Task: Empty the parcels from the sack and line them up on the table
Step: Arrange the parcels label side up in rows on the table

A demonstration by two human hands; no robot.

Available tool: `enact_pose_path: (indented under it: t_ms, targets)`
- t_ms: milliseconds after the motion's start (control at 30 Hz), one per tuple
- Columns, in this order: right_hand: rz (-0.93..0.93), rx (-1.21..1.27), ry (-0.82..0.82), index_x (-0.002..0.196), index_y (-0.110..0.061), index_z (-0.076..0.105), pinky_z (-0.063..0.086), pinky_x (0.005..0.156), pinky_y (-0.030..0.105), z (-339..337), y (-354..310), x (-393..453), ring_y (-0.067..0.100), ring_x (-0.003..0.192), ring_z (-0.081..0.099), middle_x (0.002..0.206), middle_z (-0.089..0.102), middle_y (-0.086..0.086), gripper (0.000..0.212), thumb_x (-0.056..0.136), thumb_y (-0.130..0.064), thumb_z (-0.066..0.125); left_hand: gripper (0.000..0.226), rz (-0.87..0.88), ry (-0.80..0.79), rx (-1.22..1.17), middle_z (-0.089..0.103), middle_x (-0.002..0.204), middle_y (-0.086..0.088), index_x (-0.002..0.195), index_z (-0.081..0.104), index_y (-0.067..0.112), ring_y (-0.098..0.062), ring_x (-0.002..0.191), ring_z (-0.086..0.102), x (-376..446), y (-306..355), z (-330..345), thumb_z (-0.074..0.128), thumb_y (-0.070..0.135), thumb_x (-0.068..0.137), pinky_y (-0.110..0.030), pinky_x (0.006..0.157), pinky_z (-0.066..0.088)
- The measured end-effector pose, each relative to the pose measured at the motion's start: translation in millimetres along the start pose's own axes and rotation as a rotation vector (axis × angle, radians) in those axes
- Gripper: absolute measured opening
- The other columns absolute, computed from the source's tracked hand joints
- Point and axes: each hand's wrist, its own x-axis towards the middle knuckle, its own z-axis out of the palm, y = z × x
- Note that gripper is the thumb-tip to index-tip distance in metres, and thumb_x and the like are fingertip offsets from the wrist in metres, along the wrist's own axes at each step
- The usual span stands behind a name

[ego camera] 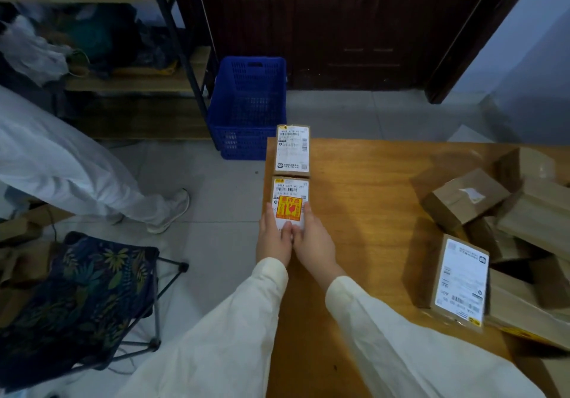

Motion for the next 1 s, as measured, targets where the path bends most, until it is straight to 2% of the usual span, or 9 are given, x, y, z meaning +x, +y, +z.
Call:
enact_pose_path:
  t_ms: [200, 300, 400, 533, 600, 667, 733, 833, 1000]
  targets:
    - [0.029, 0.003, -0.007, 0.149, -0.025, 0.013, 0.048, 0.091, 0.039, -4.8, 0.1, 0.4, 0.022, 0.115, 0.053, 0.133, 0.049, 0.005, 0.061, 0.097, -0.033, 0.043, 0.058, 0.025, 0.020, -0.002, 0.033, 0.144, -0.004, 0.148, 0.014, 0.023, -0.025, 0.122, 0.047, 2.8, -2.9, 2.8, 0.040, 0.033, 0.097, -0.041, 0.099, 0.045]
    - [0.036, 0.078, 0.012, 0.147, -0.026, 0.020, 0.042, 0.099, 0.037, -17.0, -1.5, -9.6, 0.021, 0.124, 0.046, 0.139, 0.044, 0.006, 0.056, 0.097, -0.035, 0.043, 0.059, 0.015, 0.004, -0.030, 0.033, 0.145, -0.005, 0.147, 0.017, 0.026, -0.027, 0.125, 0.046, 2.8, -6.3, 3.5, 0.042, 0.036, 0.095, -0.043, 0.102, 0.043]
    - [0.014, 0.079, 0.193, 0.144, -0.022, 0.029, 0.031, 0.109, 0.035, -38.7, 7.5, -30.6, 0.021, 0.136, 0.031, 0.150, 0.031, 0.007, 0.048, 0.098, -0.032, 0.040, 0.058, 0.066, 0.080, 0.024, 0.034, 0.146, -0.004, 0.146, 0.020, 0.026, -0.025, 0.128, 0.042, -6.3, -2.1, 1.1, 0.042, 0.041, 0.094, -0.046, 0.104, 0.040]
    - [0.129, 0.042, 0.554, 0.128, -0.008, 0.051, 0.035, 0.104, 0.034, -85.5, 60.7, -78.8, 0.025, 0.125, 0.044, 0.135, 0.048, 0.011, 0.037, 0.092, -0.016, 0.052, 0.038, 0.160, 0.315, -0.070, 0.051, 0.122, -0.008, 0.120, 0.050, 0.017, -0.024, 0.111, 0.052, -51.3, 20.1, -4.8, 0.046, 0.036, 0.089, -0.037, 0.090, 0.045]
    - [0.247, 0.023, 0.691, 0.116, 0.000, 0.056, 0.040, 0.099, 0.041, -102.2, 102.7, -104.0, 0.034, 0.116, 0.050, 0.124, 0.053, 0.018, 0.032, 0.086, -0.010, 0.055, 0.024, 0.229, 0.241, -0.071, 0.053, 0.110, -0.003, 0.107, 0.053, 0.019, -0.023, 0.103, 0.054, -82.8, 31.3, 6.0, 0.050, 0.031, 0.087, -0.039, 0.088, 0.049]
    - [0.437, 0.013, 0.675, 0.114, 0.000, 0.055, 0.042, 0.096, 0.045, -112.4, 139.6, -125.2, 0.036, 0.113, 0.050, 0.122, 0.052, 0.019, 0.032, 0.084, -0.009, 0.060, 0.021, 0.292, 0.029, -0.030, 0.052, 0.109, 0.002, 0.109, 0.054, 0.019, -0.019, 0.106, 0.054, -110.8, 44.8, 33.6, 0.056, 0.020, 0.089, -0.030, 0.090, 0.046]
    - [0.555, -0.014, 0.633, 0.111, 0.000, 0.055, 0.044, 0.090, 0.045, -115.2, 165.1, -142.2, 0.036, 0.108, 0.051, 0.119, 0.054, 0.020, 0.034, 0.080, -0.010, 0.065, 0.035, 0.343, -0.180, 0.087, 0.049, 0.121, 0.002, 0.124, 0.048, 0.018, -0.017, 0.117, 0.049, -130.7, 59.6, 72.8, 0.055, 0.024, 0.090, -0.024, 0.096, 0.040]
    - [0.565, 0.035, 0.625, 0.108, 0.001, 0.056, 0.045, 0.086, 0.044, -112.5, 185.1, -156.7, 0.038, 0.104, 0.054, 0.114, 0.056, 0.021, 0.033, 0.078, -0.008, 0.066, 0.059, 0.204, -0.412, 0.230, 0.034, 0.143, -0.004, 0.141, 0.029, 0.015, -0.020, 0.131, 0.038, -144.3, 80.9, 128.9, 0.049, 0.040, 0.092, -0.029, 0.106, 0.033]
    - [0.545, 0.566, 0.308, 0.135, -0.019, 0.035, 0.045, 0.099, 0.038, -103.4, 188.0, -168.0, 0.022, 0.120, 0.052, 0.135, 0.050, 0.003, 0.050, 0.088, -0.011, 0.053, 0.063, 0.024, -0.464, 0.184, 0.035, 0.144, -0.008, 0.141, 0.027, 0.014, -0.025, 0.130, 0.040, -153.3, 87.0, 165.2, 0.051, 0.041, 0.090, -0.037, 0.108, 0.035]
